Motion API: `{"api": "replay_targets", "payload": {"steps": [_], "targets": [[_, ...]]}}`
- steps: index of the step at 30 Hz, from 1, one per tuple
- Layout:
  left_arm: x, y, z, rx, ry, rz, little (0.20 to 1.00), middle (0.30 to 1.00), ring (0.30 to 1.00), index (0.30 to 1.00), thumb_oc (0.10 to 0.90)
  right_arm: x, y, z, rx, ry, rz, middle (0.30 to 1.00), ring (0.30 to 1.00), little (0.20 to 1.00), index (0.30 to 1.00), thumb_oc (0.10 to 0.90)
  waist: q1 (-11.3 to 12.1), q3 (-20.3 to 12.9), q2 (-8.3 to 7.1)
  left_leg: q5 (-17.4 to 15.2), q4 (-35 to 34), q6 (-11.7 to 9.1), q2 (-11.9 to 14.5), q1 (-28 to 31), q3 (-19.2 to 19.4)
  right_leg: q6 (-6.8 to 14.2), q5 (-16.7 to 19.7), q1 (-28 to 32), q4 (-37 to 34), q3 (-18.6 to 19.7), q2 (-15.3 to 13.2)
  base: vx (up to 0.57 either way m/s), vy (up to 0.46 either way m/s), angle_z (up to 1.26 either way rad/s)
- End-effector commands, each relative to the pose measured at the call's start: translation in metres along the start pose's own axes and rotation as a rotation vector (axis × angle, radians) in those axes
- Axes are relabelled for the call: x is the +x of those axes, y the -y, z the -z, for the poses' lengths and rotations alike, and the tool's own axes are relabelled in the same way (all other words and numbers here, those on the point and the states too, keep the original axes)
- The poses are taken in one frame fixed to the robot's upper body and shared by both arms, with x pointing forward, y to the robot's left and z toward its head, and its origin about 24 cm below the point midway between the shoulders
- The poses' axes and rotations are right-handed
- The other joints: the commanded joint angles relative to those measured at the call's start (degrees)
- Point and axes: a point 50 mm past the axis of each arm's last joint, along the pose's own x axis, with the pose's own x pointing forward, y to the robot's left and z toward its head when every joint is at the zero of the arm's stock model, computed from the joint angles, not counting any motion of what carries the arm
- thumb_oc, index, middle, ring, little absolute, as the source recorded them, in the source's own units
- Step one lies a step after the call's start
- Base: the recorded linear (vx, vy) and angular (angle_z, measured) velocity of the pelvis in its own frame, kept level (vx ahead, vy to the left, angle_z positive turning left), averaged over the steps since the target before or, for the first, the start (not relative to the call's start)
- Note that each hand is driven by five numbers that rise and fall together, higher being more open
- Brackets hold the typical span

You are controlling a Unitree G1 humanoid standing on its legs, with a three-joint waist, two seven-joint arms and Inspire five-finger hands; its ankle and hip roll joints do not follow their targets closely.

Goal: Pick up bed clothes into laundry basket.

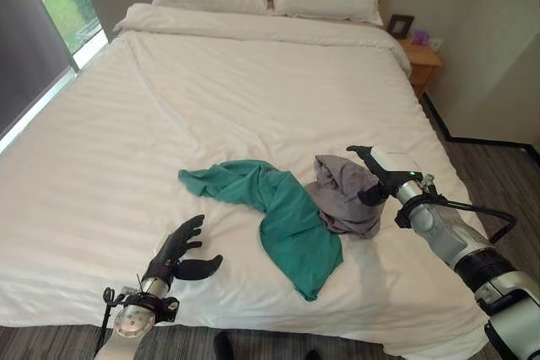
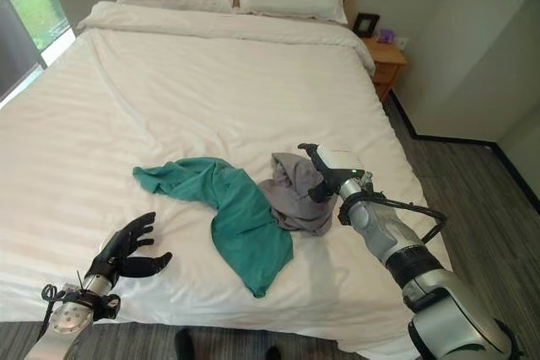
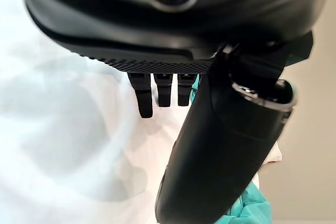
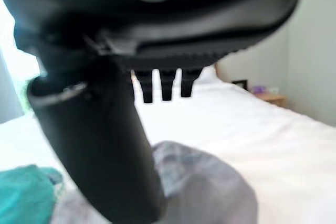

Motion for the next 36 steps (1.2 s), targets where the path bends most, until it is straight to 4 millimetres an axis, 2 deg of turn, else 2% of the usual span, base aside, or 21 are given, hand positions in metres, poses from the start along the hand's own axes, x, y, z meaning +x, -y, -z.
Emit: {"api": "replay_targets", "payload": {"steps": [1, 3, 6, 7, 8, 9, 11, 14, 15, 17, 18, 21, 23, 25, 26, 27, 28, 31, 32, 33, 36], "targets": [[0.023, -0.026, -0.055, 0.077, 0.235, -0.064, 0.9, 0.9, 0.9, 0.9, 0.8, 0.025, 0.124, -0.02, -0.036, 0.056, 0.395, 0.9, 0.9, 0.9, 0.9, 0.8, 2.81, 8.63, 2.63, -6.2, 0.53, -4.29, 0.57, 1.6, 3.05, 1.68, -7.74, 1.02, 1.59, -0.96, -0.48, -0.12, -0.005, -0.04], [0.025, -0.028, -0.064, 0.1, 0.268, -0.065, 0.9, 0.9, 0.9, 0.9, 0.8, 0.028, 0.128, -0.022, -0.036, 0.057, 0.394, 0.9, 0.9, 0.9, 0.9, 0.8, 3.35, 9.97, 3.65, -5.37, 0.53, -4.39, 0.81, -0.14, 2.8, 1.42, -7.92, -1.25, 3.05, -1.0, -0.28, -0.1, -0.011, 0.0], [0.027, -0.028, -0.066, 0.103, 0.276, -0.066, 0.9, 0.9, 0.9, 0.9, 0.8, 0.03, 0.125, -0.022, -0.032, 0.051, 0.384, 0.9, 0.9, 0.9, 0.9, 0.8, 3.5, 10.34, 4.14, -5.09, 0.53, -4.42, 0.93, -0.67, 2.64, 1.26, -8.11, -2.2, 3.83, -1.08, -0.22, -0.05, -0.01, 0.01], [0.028, -0.027, -0.071, 0.107, 0.296, -0.061, 0.9, 0.9, 0.9, 0.9, 0.8, 0.033, 0.115, -0.016, -0.013, 0.015, 0.349, 0.9, 0.9, 0.9, 0.9, 0.8, 4.01, 10.83, 5.03, -4.64, 0.53, -4.53, 1.14, -1.62, 2.38, 0.93, -8.65, -3.49, 5.01, -1.32, -0.09, 0.0, 0.0, 0.0], [0.028, -0.027, -0.072, 0.105, 0.301, -0.058, 0.9, 0.9, 0.9, 0.9, 0.8, 0.034, 0.111, -0.013, -0.003, -0.002, 0.334, 0.505, 0.505, 0.505, 0.505, 0.536, 4.1, 11.02, 5.29, -4.44, 0.53, -4.6, 1.23, -1.82, 2.22, 0.85, -8.91, -3.72, 5.46, -1.51, -0.1, -0.03, -0.048, 0.0], [0.031, -0.027, -0.075, 0.108, 0.31, -0.063, 0.9, 0.9, 0.9, 0.9, 0.8, 0.036, 0.098, -0.008, 0.016, -0.039, 0.291, 0.3, 0.3, 0.3, 0.3, 0.4, 4.48, 11.26, 5.68, -4.13, 0.53, -4.72, 1.39, -2.19, 1.84, 0.67, -9.38, -4.08, 6.28, -1.77, 0.02, 0.0, -0.035, 0.01], [0.032, -0.031, -0.077, 0.114, 0.312, -0.08, 0.9, 0.9, 0.9, 0.9, 0.8, 0.036, 0.087, 0.0, 0.011, -0.081, 0.249, 0.3, 0.3, 0.3, 0.3, 0.4, 4.64, 10.85, 5.88, -4.18, 0.53, -4.75, 1.46, -1.67, 1.48, 0.53, -10.08, -3.49, 7.01, -2.31, 0.17, 0.03, -0.027, 0.05], [0.033, -0.036, -0.077, 0.128, 0.309, -0.102, 0.9, 0.9, 0.9, 0.9, 0.8, 0.035, 0.084, 0.004, 0.008, -0.097, 0.241, 0.3, 0.3, 0.3, 0.3, 0.4, 4.43, 10.16, 5.29, -5.57, 0.53, -5.31, 1.06, -0.41, 0.62, 0.79, -11.4, -1.93, 6.74, -2.0, 0.08, 0.07, -0.008, 0.16], [0.034, -0.039, -0.077, 0.132, 0.305, -0.116, 0.9, 0.9, 0.9, 0.9, 0.8, 0.034, 0.087, 0.006, 0.009, -0.102, 0.253, 0.3, 0.3, 0.3, 0.3, 0.4, 4.3, 10.11, 5.3, -4.56, 0.53, -4.82, 1.44, -0.44, 1.26, 0.41, -10.48, -1.9, 6.59, -2.51, 0.5, -0.03, -0.013, 0.15], [0.035, -0.065, -0.08, 0.179, 0.292, -0.222, 0.9, 0.9, 0.9, 0.9, 0.8, 0.02, 0.114, 0.025, 0.03, -0.142, 0.369, 0.3, 0.3, 0.3, 0.3, 0.4, 3.36, 8.22, 3.71, -5.26, 0.53, -4.85, 1.24, 2.08, 1.55, 0.62, -10.14, 1.67, 4.74, -2.55, 0.71, 0.01, -0.016, 0.16], [0.035, -0.065, -0.08, 0.18, 0.293, -0.221, 0.9, 0.9, 0.9, 0.9, 0.8, 0.02, 0.114, 0.026, 0.031, -0.144, 0.369, 0.3, 0.3, 0.3, 0.3, 0.4, 3.42, 8.32, 3.67, -5.28, 0.53, -4.86, 1.22, 2.21, 1.55, 0.63, -10.1, 1.85, 4.63, -2.57, 0.7, 0.02, -0.015, 0.14], [0.028, -0.1, -0.087, 0.273, 0.281, -0.354, 0.9, 0.9, 0.9, 0.9, 0.8, -0.003, 0.152, 0.034, 0.004, -0.117, 0.51, 0.3, 0.3, 0.3, 0.3, 0.4, 2.3, 6.63, 2.41, -5.76, 0.53, -5.06, 1.23, 3.98, 1.78, 1.01, -9.55, 4.01, 2.88, -2.32, 0.65, 0.03, -0.007, 0.02], [0.019, -0.135, -0.113, 0.404, 0.329, -0.5, 0.9, 0.9, 0.9, 0.9, 0.8, -0.035, 0.178, 0.058, 0.011, -0.159, 0.645, 0.3, 0.3, 0.3, 0.3, 0.4, 0.97, 4.73, 1.56, -6.48, 0.53, -5.18, 1.17, 5.73, 2.24, 1.52, -8.97, 5.82, 1.43, -2.32, 0.42, 0.04, 0.002, 0.01], [0.01, -0.153, -0.128, 0.44, 0.371, -0.59, 0.9, 0.9, 0.9, 0.9, 0.8, -0.059, 0.193, 0.066, 0.008, -0.16, 0.738, 0.3, 0.3, 0.3, 0.3, 0.4, -0.47, 3.3, 1.31, -6.95, 0.53, -5.25, 1.23, 6.7, 2.8, 2.07, -8.57, 6.28, 0.92, -1.9, 0.08, 0.04, 0.005, 0.03], [0.011, -0.153, -0.129, 0.444, 0.372, -0.586, 0.9, 0.9, 0.9, 0.9, 0.8, -0.061, 0.192, 0.067, 0.011, -0.165, 0.737, 0.3, 0.3, 0.3, 0.3, 0.4, -0.25, 3.25, 1.14, -6.96, 0.53, -5.25, 1.21, 6.72, 2.79, 2.08, -8.57, 6.31, 0.92, -1.9, 0.07, 0.03, 0.013, 0.0], [0.004, -0.165, -0.142, 0.485, 0.406, -0.654, 0.9, 0.9, 0.9, 0.9, 0.8, -0.082, 0.2, 0.072, 0.013, -0.156, 0.809, 0.3, 0.3, 0.3, 0.3, 0.4, -1.77, 1.78, 1.01, -7.4, 0.53, -5.22, 1.28, 7.6, 3.57, 2.53, -8.22, 6.35, 0.68, -1.21, -0.17, 0.02, 0.01, -0.06], [0.004, -0.165, -0.143, 0.488, 0.409, -0.65, 0.9, 0.9, 0.9, 0.9, 0.8, -0.084, 0.199, 0.074, 0.014, -0.161, 0.808, 0.3, 0.3, 0.3, 0.3, 0.4, -1.49, 1.72, 0.87, -7.41, 0.53, -5.21, 1.27, 7.6, 3.6, 2.55, -8.22, 6.33, 0.68, -1.18, -0.18, 0.03, 0.016, -0.08], [-0.004, -0.173, -0.159, 0.523, 0.461, -0.715, 0.9, 0.9, 0.9, 0.9, 0.8, -0.113, 0.205, 0.077, 0.014, -0.145, 0.889, 0.3, 0.3, 0.3, 0.3, 0.4, -3.63, -0.03, 0.59, -7.83, 0.53, -5.18, 1.53, 8.91, 5.42, 3.13, -7.78, 6.07, 0.68, 0.07, -0.52, 0.03, 0.006, -0.21], [-0.008, -0.173, -0.164, 0.557, 0.485, -0.732, 0.9, 0.9, 0.9, 0.9, 0.8, -0.128, 0.203, 0.075, -0.001, -0.116, 0.91, 0.3, 0.3, 0.3, 0.3, 0.4, -5.85, -0.92, 0.54, -8.11, 0.53, -5.16, 1.79, 9.77, 6.81, 3.45, -7.33, 5.68, 0.68, 1.01, -0.59, 0.02, -0.006, -0.26], [-0.008, -0.172, -0.165, 0.559, 0.488, -0.728, 0.9, 0.9, 0.9, 0.9, 0.8, -0.131, 0.202, 0.076, -0.001, -0.121, 0.909, 0.3, 0.3, 0.3, 0.3, 0.4, -5.51, -1.01, 0.47, -8.14, 0.53, -5.16, 1.8, 9.78, 6.88, 3.45, -7.32, 5.65, 0.68, 1.08, -0.58, 0.01, -0.022, -0.34], [-0.008, -0.161, -0.162, 0.615, 0.492, -0.695, 0.9, 0.9, 0.9, 0.9, 0.8, -0.155, 0.188, 0.071, -0.035, -0.088, 0.916, 0.3, 0.3, 0.3, 0.3, 0.4, -9.39, -1.91, 0.78, -8.47, 0.53, -5.01, 2.32, 11.15, 9.6, 3.74, -6.64, 4.54, 0.68, 3.67, -0.36, 0.0, -0.018, -0.41]]}}
